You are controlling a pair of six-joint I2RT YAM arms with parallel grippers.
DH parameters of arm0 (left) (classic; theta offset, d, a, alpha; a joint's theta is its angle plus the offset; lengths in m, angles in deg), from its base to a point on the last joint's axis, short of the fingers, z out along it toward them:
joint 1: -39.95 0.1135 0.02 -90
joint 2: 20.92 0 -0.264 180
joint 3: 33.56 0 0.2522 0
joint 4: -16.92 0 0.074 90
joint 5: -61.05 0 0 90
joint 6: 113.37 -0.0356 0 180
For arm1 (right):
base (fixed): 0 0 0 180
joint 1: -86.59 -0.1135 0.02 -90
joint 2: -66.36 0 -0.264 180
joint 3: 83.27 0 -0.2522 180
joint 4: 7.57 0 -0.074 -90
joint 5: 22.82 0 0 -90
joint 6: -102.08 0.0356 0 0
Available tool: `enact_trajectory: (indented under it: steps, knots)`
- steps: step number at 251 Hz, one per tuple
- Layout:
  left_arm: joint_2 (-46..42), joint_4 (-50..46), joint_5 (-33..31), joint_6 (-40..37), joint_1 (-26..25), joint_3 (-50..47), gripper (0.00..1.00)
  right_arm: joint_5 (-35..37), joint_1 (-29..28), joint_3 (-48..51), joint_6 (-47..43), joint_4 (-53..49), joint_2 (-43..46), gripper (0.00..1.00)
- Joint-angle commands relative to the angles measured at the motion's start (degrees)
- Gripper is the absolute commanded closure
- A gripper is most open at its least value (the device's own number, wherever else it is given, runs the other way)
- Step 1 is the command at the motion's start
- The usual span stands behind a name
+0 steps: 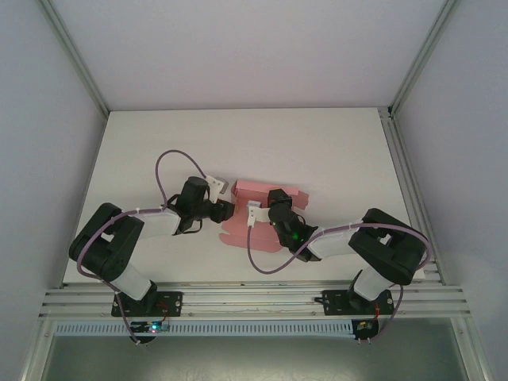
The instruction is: Assemble paper box
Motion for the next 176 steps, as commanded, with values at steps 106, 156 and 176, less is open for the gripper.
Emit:
enact_trajectory:
  steps: [106, 156, 176]
  knots:
    - [2.3, 17.1, -17.1, 3.2, -3.0, 0.8, 0.58, 1.9, -4.4, -1.6, 2.1, -6.6, -1.9, 0.92]
    - [7.5, 20.8, -28.7, 3.6, -6.2, 2.7, 0.59, 1.9, -4.9, -2.3, 3.1, -5.7, -3.7, 0.93]
    - [8.7, 22.8, -28.1, 2.3, -7.1, 3.1, 0.59, 1.2, -4.8, -2.5, 3.4, -6.0, -3.7, 0.94]
